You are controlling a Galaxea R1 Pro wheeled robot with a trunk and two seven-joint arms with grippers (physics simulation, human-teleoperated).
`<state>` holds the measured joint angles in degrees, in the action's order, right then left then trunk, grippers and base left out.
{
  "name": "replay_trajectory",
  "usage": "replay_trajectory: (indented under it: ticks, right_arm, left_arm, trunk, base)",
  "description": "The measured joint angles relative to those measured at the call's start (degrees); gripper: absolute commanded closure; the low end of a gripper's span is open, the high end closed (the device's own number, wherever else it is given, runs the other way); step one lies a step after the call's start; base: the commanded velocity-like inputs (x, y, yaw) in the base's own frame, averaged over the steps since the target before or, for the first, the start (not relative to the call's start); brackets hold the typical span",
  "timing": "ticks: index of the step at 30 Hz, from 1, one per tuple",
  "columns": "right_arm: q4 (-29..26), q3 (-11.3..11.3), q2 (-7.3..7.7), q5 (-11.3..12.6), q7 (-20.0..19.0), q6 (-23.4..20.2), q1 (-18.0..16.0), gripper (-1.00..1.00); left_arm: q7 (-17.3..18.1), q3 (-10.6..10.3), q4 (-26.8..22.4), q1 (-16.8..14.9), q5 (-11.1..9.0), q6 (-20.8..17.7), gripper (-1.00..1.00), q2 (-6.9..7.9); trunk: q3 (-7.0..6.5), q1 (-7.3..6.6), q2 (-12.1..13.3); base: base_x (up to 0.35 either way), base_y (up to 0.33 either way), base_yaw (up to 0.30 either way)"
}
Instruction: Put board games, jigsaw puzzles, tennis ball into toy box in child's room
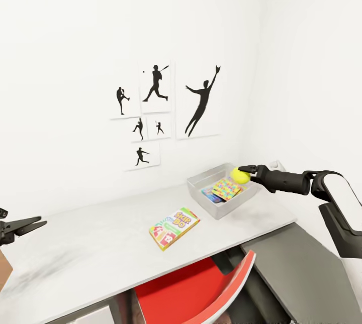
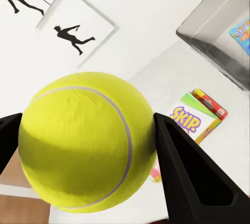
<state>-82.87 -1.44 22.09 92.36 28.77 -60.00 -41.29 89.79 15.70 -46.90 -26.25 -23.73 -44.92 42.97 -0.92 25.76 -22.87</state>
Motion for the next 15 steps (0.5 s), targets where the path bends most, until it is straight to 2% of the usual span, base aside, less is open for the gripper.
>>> replay_trajectory:
  ticks: [8,15]
  right_arm:
    - [-0.04,-0.07,-0.4,-0.17,0.12,0.0,0.01,1.0]
    - [-0.07,-0.09,-0.58,-0.53,0.21,0.0,-0.01,1.0]
  left_arm:
    - [0.0,-0.06,-1.7,0.04,-0.09,0.0,-1.0,-0.02]
    - [-0.01,-0.11,-1.79,0.08,-0.1,0.0,-1.0,-0.07]
  trunk:
    - [0.05,0.0,0.0]
    - [0.09,-0.01,0.0]
  base:
    - [0.046,-0.115,-0.263]
    - [0.087,-0.103,-0.045]
